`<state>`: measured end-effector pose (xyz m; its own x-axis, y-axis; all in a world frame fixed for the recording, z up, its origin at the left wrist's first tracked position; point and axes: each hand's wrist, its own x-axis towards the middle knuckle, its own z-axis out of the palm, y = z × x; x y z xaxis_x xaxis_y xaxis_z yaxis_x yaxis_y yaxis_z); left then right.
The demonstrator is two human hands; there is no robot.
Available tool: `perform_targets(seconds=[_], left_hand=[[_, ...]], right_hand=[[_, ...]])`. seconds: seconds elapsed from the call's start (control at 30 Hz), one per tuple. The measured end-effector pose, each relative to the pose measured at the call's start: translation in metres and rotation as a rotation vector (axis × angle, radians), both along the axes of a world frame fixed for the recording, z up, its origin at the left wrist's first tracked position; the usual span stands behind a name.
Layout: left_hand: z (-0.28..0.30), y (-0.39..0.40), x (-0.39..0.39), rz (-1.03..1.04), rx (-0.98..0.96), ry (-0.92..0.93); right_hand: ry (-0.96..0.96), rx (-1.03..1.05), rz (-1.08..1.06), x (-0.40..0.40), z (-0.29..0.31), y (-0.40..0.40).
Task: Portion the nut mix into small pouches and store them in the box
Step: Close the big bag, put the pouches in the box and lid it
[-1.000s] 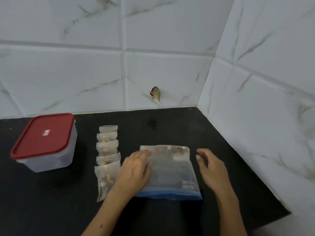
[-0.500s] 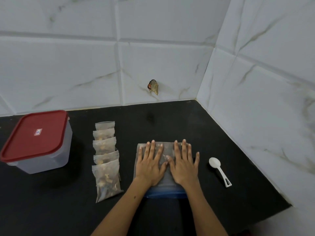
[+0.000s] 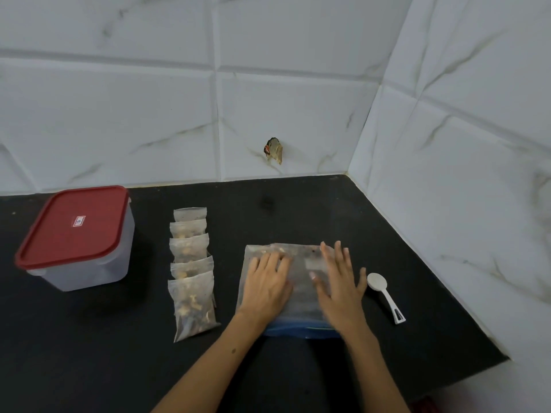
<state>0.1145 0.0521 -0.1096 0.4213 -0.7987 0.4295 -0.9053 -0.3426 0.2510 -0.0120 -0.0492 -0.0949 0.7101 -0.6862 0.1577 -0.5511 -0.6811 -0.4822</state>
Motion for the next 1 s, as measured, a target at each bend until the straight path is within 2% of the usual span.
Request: perform_targets(seconds=[0.13, 0.27, 0.4, 0.5, 0.57, 0.73, 1.0], left_hand=[[-0.002, 0.018, -0.017, -0.157, -0.105, 0.036], [-0.015, 0.045, -0.029, -0.256, 0.012, 0.082], [-0.017, 0.057, -0.031, -0.25, 0.02, 0.137], [-0.014, 0.063, -0.033, -0.282, 0.051, 0.163], [-0.015, 0.068, -0.036, -0.313, 0.074, 0.18], [-0.015, 0.07, -0.038, -0.297, 0.084, 0.143], [-0.016, 0.059, -0.043, -0.2, 0.034, 0.098]], right_hand=[[0.101, -0.114, 0.027, -0.018, -0.013, 0.032], [0.158, -0.17, -0.012, -0.024, -0.031, 0.044], [0.033, -0.182, -0.082, -0.025, -0.028, 0.048], [-0.085, -0.221, -0.009, -0.032, -0.024, 0.054], [-0.063, -0.19, 0.072, -0.038, -0.022, 0.06], [0.129, -0.078, 0.174, -0.042, -0.01, 0.057], [0.076, -0.116, 0.135, -0.036, 0.003, 0.06]])
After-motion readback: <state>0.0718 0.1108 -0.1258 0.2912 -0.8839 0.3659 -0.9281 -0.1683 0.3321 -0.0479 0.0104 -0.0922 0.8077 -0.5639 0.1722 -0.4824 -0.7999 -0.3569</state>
